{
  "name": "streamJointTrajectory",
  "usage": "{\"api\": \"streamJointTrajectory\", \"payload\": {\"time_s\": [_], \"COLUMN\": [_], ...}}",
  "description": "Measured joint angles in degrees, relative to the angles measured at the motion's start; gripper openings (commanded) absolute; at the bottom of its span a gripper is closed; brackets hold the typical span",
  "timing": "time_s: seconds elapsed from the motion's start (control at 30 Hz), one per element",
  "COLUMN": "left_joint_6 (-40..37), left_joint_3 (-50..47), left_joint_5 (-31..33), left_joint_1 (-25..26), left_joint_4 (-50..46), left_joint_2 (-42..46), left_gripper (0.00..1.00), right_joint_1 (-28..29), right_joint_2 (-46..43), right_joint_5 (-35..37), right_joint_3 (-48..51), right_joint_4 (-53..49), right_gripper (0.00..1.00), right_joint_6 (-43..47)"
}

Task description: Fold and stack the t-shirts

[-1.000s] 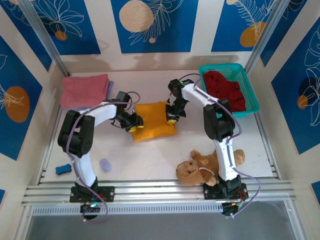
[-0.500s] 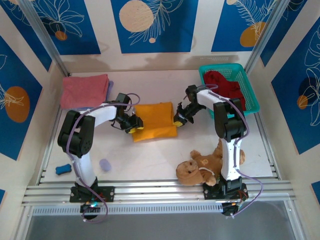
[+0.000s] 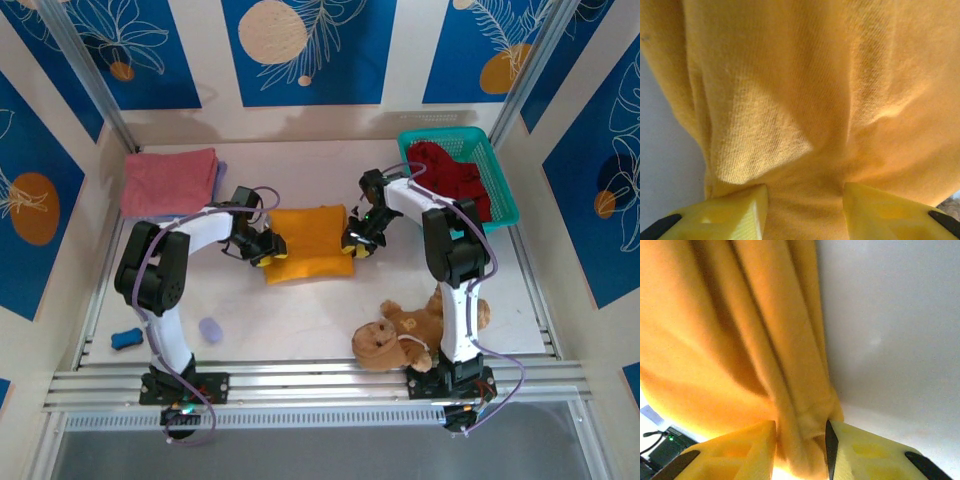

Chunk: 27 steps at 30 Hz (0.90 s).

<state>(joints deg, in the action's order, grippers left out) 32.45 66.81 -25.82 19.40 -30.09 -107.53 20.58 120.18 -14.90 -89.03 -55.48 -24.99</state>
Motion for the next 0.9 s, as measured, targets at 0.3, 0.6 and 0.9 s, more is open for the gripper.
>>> {"api": "streamJointTrajectory", "payload": {"time_s": [0.3,0.6,0.9], "left_joint_6": [0.00,-0.02,-0.02], "left_joint_3": [0.11,0.11,0.35], "left_joint_5": [0.02,0.02,0.42], "left_joint_1": [-0.04,-0.09,-0.13], "left_joint_4": [-0.57,-0.57,-1.84], "left_joint_2": [0.09,0.11,1.03], "left_gripper": [0.46,0.46,0.48], "right_joint_1": [1.49,-0.68,-0.39], "right_joint_2": [-0.79,6.80,2.80], "right_joint_5": [-3.39,-7.82,-2.69], "right_joint_3": [-6.75,-4.87,-2.56], "right_joint_4": [1.97,9.07,7.87], "right_gripper": [0.37,0.38,0.42], "right_joint_6": [-2.08,-6.71,-6.88]}}
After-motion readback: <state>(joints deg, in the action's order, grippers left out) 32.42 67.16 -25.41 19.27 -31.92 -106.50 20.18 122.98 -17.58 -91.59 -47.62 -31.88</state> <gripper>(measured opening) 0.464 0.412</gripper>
